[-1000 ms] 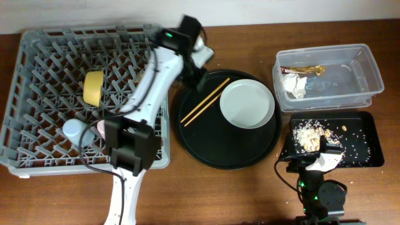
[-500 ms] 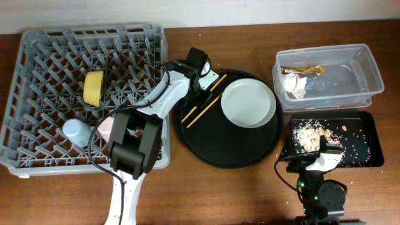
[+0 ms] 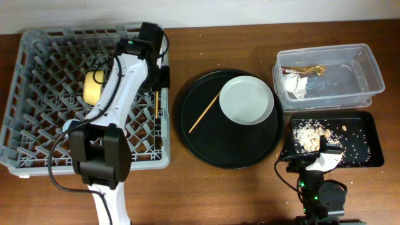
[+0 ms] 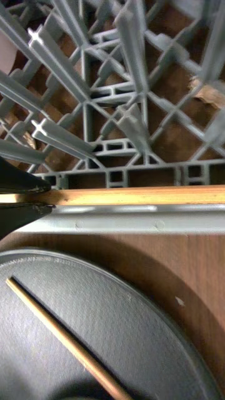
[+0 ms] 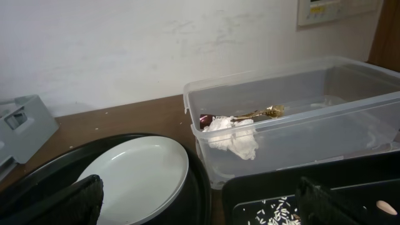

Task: Sort waste into correct bins and load items into the dishwasher rack
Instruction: 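Grasp the white plate with left gripper and lift it off the tray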

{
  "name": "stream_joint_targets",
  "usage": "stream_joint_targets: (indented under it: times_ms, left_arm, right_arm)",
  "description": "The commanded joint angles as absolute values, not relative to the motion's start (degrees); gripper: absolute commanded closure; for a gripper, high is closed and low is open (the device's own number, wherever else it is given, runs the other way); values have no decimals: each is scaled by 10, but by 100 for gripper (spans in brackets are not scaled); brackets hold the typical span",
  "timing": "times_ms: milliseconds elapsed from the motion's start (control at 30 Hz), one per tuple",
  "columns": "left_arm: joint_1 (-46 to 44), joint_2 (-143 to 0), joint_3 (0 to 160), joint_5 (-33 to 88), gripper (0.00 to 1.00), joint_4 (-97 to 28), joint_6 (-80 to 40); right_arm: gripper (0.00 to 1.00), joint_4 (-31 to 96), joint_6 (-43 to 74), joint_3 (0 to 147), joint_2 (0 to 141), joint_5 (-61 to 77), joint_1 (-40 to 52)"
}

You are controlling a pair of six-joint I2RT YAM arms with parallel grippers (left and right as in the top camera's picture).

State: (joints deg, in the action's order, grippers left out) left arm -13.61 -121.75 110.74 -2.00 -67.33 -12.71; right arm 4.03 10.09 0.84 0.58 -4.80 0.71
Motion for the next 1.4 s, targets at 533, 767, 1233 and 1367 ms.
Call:
stream_joint_targets:
  times_ms: [533, 767, 1233, 1367]
  left_arm:
    - [-301, -1289, 1133, 53, 75, -622, 91]
    - [-304, -1389, 1133, 51, 68, -616, 91]
    - [-145, -1378, 1417, -33, 100, -897, -152]
    - [-134, -1379, 1360, -86, 99, -874, -199]
  right_arm:
    - [1, 42, 100, 3, 2, -47, 3]
    - [2, 42, 100, 3, 2, -47, 3]
    - [2, 42, 99, 3, 2, -47, 3]
    - [2, 42, 99, 3, 2, -47, 3]
